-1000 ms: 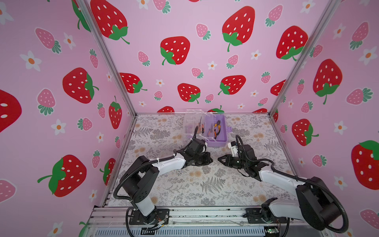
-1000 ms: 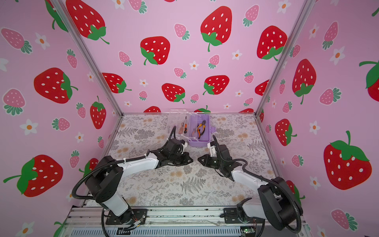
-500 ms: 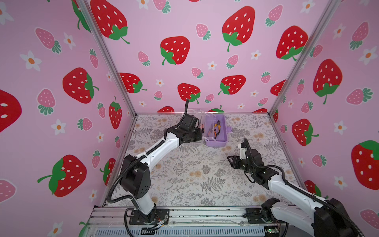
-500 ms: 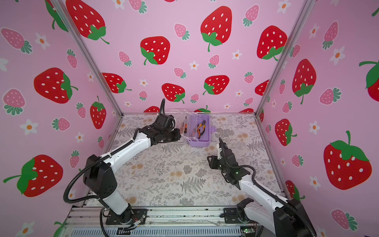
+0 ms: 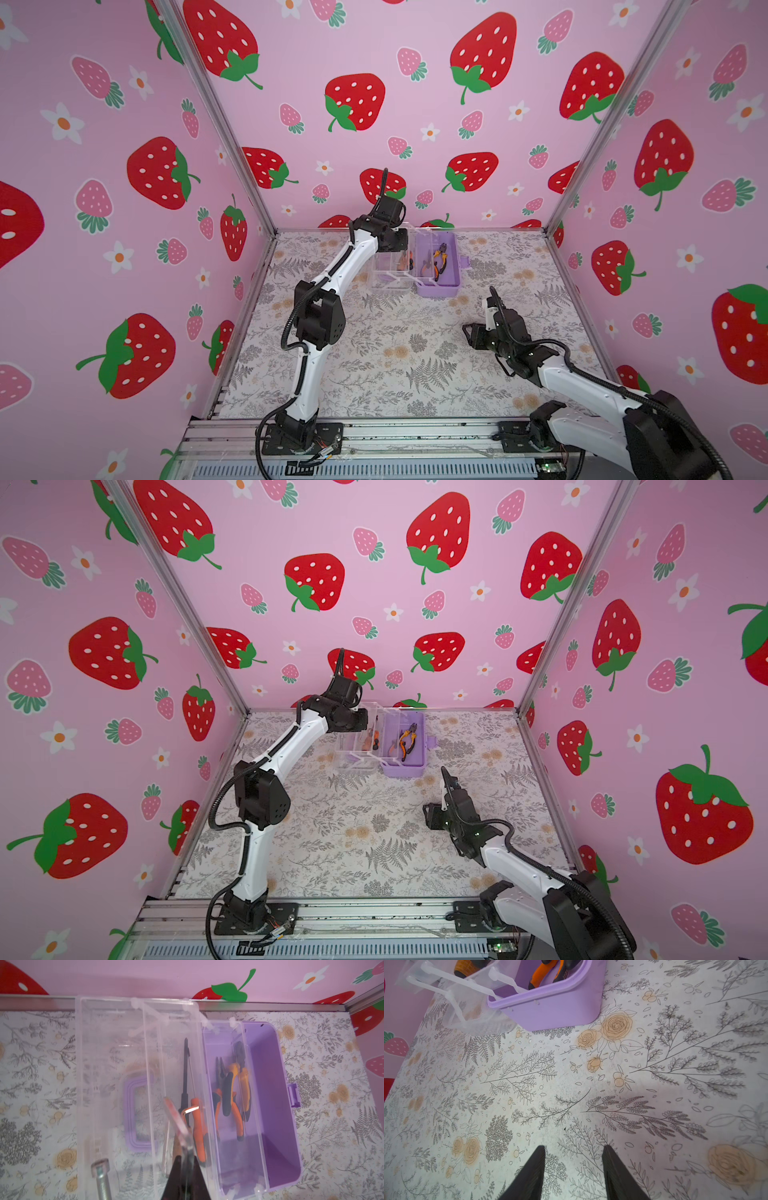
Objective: Pack the tool kit
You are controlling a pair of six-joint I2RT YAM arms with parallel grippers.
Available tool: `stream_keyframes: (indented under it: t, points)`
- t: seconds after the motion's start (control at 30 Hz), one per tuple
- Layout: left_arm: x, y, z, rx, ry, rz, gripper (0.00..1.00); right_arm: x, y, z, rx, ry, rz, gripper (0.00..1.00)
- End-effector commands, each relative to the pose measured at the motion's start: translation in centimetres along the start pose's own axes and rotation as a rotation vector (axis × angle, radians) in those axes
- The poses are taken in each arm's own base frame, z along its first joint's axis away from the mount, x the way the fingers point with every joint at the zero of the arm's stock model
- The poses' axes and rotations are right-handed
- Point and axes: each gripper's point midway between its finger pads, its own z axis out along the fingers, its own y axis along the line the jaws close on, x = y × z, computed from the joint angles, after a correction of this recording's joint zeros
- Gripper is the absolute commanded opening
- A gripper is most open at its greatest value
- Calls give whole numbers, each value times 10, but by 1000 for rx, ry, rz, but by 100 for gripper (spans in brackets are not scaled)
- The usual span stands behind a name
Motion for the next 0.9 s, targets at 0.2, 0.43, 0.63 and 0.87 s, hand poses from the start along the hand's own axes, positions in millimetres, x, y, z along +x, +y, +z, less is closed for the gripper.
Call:
stream_keyframes:
  t: [0.2,0.43,0.63,0.87]
  points:
    - [-18,8,21,25,-19,106,0,28,10,28,-99,121,34,48]
    - [-35,7,27,69,-85,112,5,40,22,39,-180,180,95,48]
    - [-32,5,44,92,-80,94,12,34,20,35,-165,153,91,48]
    - [-27,7,56,98,-69,65,24,39,18,36,-157,171,86,48]
